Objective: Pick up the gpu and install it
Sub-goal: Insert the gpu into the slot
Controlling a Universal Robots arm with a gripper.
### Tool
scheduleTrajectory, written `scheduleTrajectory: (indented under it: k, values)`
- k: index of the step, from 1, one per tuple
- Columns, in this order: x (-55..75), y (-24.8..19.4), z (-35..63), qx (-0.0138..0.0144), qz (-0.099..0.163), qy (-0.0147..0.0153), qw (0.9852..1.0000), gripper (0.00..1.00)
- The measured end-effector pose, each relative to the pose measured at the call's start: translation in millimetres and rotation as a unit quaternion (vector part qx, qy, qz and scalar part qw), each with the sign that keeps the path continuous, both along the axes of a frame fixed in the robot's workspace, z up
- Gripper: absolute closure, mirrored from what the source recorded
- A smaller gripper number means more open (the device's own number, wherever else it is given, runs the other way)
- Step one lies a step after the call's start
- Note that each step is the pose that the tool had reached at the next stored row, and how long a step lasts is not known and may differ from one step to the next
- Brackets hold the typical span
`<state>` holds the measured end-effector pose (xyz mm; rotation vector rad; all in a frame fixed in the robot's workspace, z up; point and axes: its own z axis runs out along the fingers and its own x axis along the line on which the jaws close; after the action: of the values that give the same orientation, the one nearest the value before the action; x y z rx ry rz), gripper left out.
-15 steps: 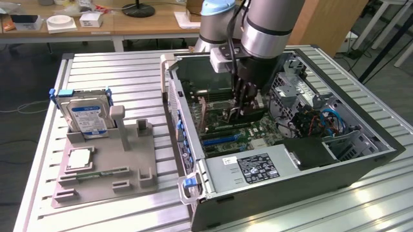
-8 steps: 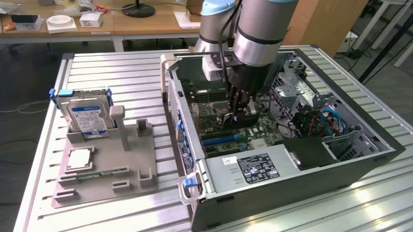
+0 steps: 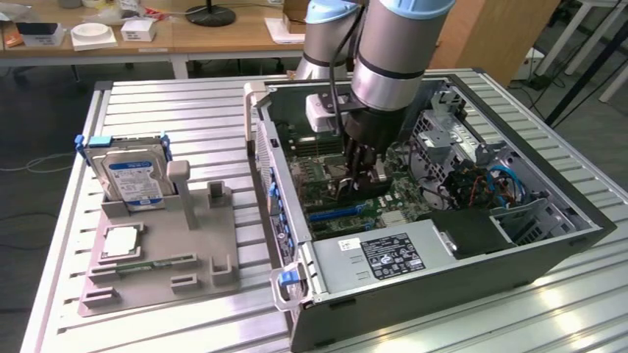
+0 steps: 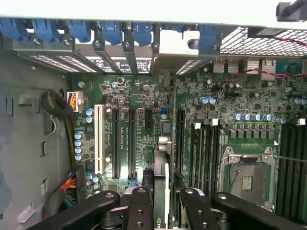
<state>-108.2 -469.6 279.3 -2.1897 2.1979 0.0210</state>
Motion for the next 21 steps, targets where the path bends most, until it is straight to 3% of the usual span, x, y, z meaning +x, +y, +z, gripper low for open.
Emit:
scheduleTrajectory:
  k: [10,21]
  values:
    - [-5.1,1.2,-5.3,-0.002,-0.001,-0.0001,1.0,0.74]
    - [-8.3,4.7,-18.9,-0.0041,-0.001,-0.0005,1.0,0.74]
